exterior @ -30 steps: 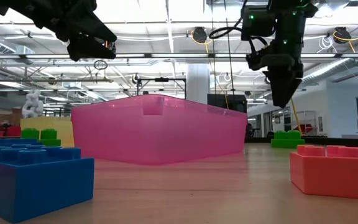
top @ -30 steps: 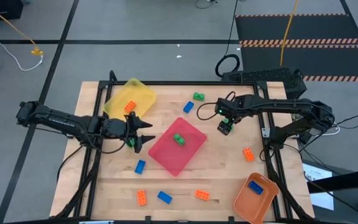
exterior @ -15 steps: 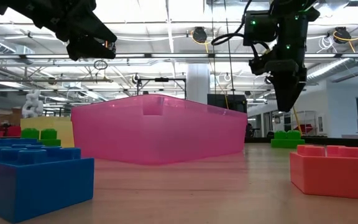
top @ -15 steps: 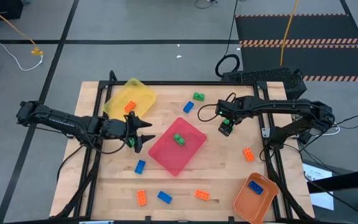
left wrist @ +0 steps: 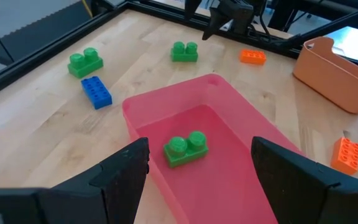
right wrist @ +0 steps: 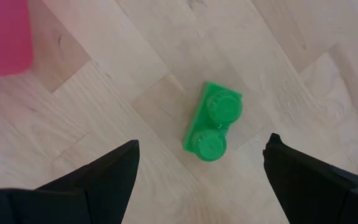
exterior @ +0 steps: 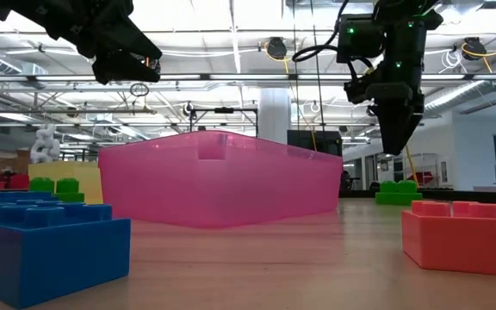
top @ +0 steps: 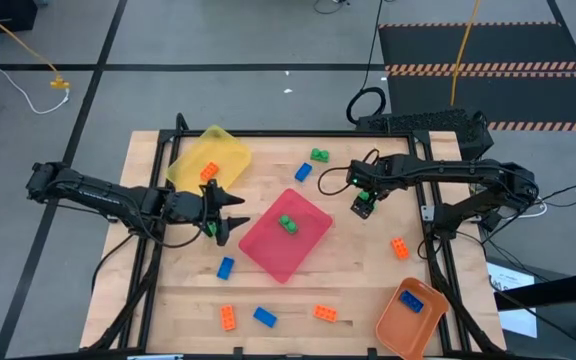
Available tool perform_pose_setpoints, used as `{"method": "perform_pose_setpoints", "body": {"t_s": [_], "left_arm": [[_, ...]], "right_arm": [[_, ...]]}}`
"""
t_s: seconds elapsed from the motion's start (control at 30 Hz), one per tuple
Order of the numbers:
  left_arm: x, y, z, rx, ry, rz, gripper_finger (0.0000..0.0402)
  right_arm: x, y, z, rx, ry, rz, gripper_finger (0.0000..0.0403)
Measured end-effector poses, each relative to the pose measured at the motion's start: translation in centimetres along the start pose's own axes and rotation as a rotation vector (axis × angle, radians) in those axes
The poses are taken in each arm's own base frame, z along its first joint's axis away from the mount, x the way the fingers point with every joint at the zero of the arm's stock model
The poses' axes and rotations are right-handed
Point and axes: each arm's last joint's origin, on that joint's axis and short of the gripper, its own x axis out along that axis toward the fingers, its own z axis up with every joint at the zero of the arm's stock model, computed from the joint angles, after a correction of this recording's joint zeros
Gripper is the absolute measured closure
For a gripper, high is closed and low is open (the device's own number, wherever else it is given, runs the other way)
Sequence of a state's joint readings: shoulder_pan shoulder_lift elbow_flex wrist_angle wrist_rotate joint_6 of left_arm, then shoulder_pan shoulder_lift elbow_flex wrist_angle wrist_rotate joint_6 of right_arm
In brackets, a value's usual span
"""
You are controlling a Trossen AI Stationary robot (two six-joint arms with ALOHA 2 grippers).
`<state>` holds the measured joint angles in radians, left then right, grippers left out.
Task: Sort & place blocks by color
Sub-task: Put the green game piece into the red bin
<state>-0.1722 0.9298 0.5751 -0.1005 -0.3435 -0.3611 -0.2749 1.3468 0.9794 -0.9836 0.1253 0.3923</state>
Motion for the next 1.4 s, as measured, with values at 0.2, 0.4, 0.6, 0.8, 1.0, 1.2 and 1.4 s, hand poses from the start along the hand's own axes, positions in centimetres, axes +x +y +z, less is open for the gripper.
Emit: {"method": "perform_pose_setpoints", "body": {"t_s": [0.2, 0.4, 0.6, 0.8, 1.0, 1.2, 1.4], "left_arm": [[0.0, 0.0, 0.0, 0.0, 0.0, 0.0, 0.0121], [0.0, 0.0, 0.0, -0.001, 0.0, 0.0, 0.0121], [0.0, 0.0, 0.0, 0.009, 0.0, 0.0, 0.0121], [0.0, 0.0, 0.0, 0.011, 0.0, 0.0, 0.0121], [0.0, 0.0, 0.0, 0.016, 0.0, 0.0, 0.0121], [0.0, 0.0, 0.0, 0.018, 0.001, 0.0, 0.0121], [0.0, 0.0, 0.0, 0.018, 0.002, 0.0, 0.0121]], "right_arm": [[0.0, 0.0, 0.0, 0.0, 0.0, 0.0, 0.0078], [0.0, 0.0, 0.0, 0.0, 0.0, 0.0, 0.0078], [0.0, 0.0, 0.0, 0.009, 0.0, 0.0, 0.0078], [0.3, 0.1, -0.2, 0.049, 0.006, -0.002, 0.0078], [1.7, 0.0, -1.1, 0.08, 0.035, -0.017, 0.0078], [3.0, 0.0, -1.5, 0.088, 0.01, -0.006, 0.0078], [4.6, -0.1, -2.2, 0.09, -0.01, 0.0, 0.0078]]}}
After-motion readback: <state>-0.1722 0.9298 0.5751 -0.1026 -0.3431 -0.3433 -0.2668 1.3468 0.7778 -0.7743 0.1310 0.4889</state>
